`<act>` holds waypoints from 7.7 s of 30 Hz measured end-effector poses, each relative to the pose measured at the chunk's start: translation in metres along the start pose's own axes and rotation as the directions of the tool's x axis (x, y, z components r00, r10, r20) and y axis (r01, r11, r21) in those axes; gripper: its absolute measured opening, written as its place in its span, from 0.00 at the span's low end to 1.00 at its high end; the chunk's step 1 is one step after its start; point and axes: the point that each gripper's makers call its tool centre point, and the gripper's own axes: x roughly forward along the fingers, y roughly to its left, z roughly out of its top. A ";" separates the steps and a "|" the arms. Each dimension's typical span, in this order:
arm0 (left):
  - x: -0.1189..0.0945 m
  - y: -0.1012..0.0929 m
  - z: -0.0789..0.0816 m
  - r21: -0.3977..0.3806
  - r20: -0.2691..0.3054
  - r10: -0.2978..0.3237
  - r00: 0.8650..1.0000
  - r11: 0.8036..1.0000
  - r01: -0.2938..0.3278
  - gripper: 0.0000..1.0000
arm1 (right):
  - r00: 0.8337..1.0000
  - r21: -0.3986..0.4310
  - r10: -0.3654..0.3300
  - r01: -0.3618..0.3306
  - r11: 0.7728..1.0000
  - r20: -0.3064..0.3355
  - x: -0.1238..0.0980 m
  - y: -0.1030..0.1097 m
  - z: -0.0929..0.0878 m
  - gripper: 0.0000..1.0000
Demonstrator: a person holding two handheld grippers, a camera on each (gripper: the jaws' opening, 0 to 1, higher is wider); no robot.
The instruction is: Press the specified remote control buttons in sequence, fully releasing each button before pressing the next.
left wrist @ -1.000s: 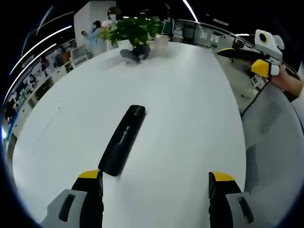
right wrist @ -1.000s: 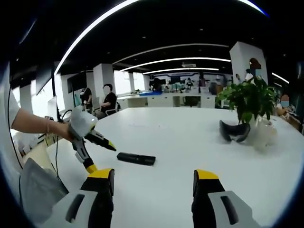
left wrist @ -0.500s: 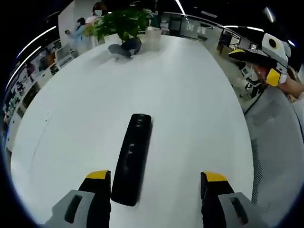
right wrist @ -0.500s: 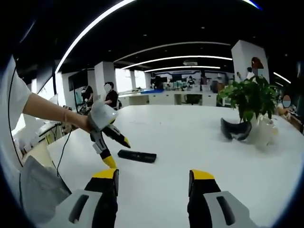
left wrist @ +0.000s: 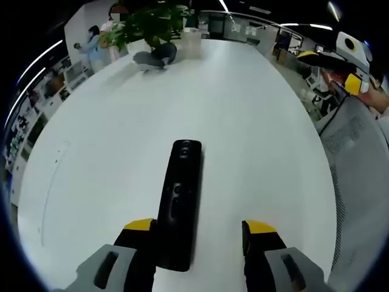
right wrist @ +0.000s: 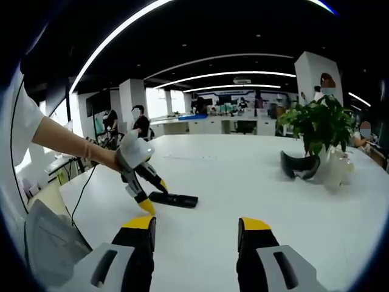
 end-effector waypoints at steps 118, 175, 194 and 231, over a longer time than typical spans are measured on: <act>-0.016 -0.148 -0.027 0.094 0.104 -0.063 0.993 0.994 0.053 0.24 | 0.952 -0.141 0.189 -0.227 0.964 -0.240 -0.020 0.093 -0.039 0.19; -0.017 -0.161 -0.028 0.154 0.072 -0.098 0.993 0.984 0.086 0.24 | 0.618 -0.313 0.342 -0.709 0.632 -0.708 0.045 0.079 -0.113 0.00; -0.017 -0.162 -0.028 0.169 0.068 -0.113 0.991 0.981 0.100 0.24 | 0.557 -0.449 0.188 -0.791 0.416 -0.809 0.049 0.081 -0.123 0.00; -0.017 -0.162 -0.029 0.164 0.052 -0.107 0.993 0.982 0.097 0.24 | 0.646 -0.388 0.353 -0.720 0.576 -0.677 0.056 0.100 -0.111 0.00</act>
